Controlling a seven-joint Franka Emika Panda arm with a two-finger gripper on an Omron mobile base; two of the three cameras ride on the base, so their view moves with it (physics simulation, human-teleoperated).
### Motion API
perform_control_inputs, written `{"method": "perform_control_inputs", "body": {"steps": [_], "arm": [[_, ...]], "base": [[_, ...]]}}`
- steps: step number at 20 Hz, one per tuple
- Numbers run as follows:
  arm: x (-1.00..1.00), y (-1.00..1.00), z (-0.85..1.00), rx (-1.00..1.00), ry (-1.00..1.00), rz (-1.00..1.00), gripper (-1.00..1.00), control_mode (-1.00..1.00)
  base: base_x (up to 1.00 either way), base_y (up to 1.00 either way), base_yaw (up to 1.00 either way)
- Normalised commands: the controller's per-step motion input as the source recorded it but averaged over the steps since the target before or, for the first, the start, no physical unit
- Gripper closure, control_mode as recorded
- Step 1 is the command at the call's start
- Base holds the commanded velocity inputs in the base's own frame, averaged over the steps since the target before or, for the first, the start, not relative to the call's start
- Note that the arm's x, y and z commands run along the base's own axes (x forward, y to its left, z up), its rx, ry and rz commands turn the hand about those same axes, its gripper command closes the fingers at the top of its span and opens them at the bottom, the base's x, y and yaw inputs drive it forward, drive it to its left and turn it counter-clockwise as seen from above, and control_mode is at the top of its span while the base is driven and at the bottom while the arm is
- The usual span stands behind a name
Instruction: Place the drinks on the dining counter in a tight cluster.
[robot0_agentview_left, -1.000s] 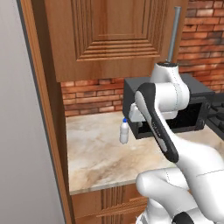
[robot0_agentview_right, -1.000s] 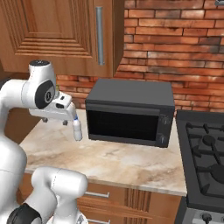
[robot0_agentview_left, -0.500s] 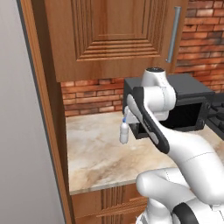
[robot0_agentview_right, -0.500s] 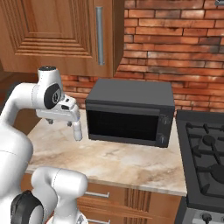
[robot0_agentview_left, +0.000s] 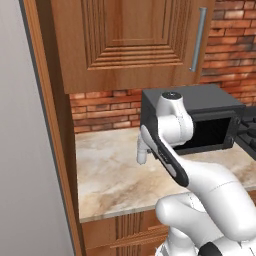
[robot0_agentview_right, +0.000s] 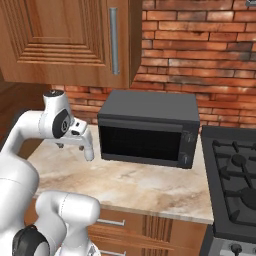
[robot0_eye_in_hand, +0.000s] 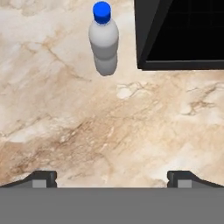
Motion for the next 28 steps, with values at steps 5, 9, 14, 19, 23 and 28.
{"method": "perform_control_inputs", "body": {"steps": [5, 9, 14, 19, 23, 28], "arm": [[0.07, 0.02, 0.22, -0.11, 0.00, 0.00, -1.00, -1.00], [0.04, 0.20, 0.21, -0.12, -0.05, 0.00, -1.00, -1.00], [0.19, 0.27, 0.00, -0.07, -0.12, 0.00, -1.00, -1.00], [0.26, 0.27, -0.02, 0.00, -0.07, 0.00, -1.00, -1.00], [0.46, 0.03, 0.00, 0.00, 0.00, 0.00, -1.00, -1.00], [0.54, 0.00, 0.00, 0.00, 0.03, -0.03, -1.00, -1.00]], "base": [[0.00, 0.00, 0.00], [0.00, 0.00, 0.00], [0.00, 0.00, 0.00], [0.00, 0.00, 0.00], [0.00, 0.00, 0.00], [0.00, 0.00, 0.00]]}}
